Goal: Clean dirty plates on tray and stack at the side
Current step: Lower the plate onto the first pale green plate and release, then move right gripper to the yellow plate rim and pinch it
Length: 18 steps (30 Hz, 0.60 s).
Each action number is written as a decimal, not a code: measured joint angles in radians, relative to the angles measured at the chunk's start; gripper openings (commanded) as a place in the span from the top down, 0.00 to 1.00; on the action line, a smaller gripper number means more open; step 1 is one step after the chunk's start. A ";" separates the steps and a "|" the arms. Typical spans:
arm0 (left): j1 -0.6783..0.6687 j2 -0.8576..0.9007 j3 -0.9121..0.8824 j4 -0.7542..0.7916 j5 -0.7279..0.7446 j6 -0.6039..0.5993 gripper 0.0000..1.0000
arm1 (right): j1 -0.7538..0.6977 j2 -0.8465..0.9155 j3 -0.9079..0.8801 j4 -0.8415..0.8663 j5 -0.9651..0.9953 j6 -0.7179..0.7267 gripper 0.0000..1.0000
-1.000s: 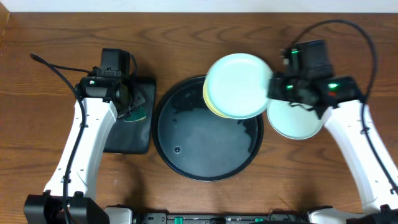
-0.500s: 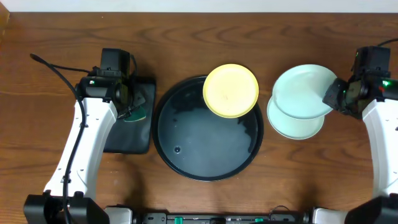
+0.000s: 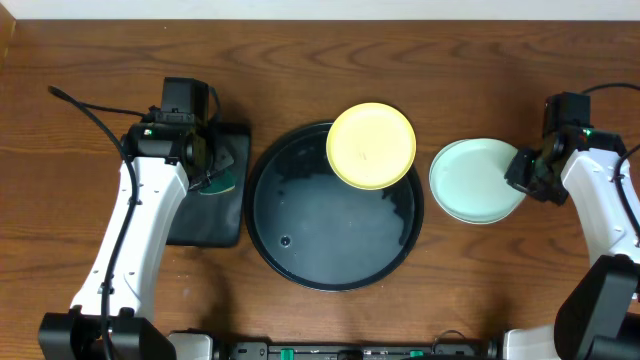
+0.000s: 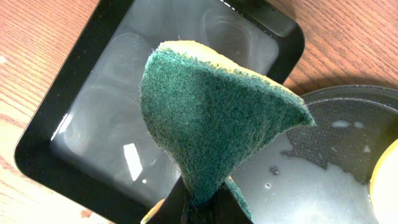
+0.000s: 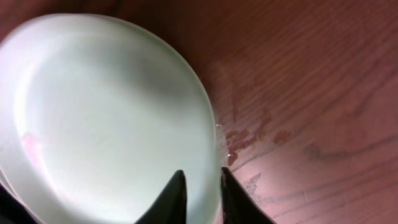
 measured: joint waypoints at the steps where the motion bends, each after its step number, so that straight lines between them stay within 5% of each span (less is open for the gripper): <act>1: 0.000 0.000 0.000 0.000 0.000 0.000 0.92 | 0.000 0.000 0.000 0.006 -0.002 -0.003 0.73; 12: 0.000 0.000 0.000 0.000 0.000 0.000 0.92 | 0.051 0.004 0.015 0.167 -0.271 -0.071 0.60; 18: 0.000 0.000 0.000 0.000 0.000 0.000 0.92 | 0.150 0.116 0.214 0.134 -0.344 -0.122 0.49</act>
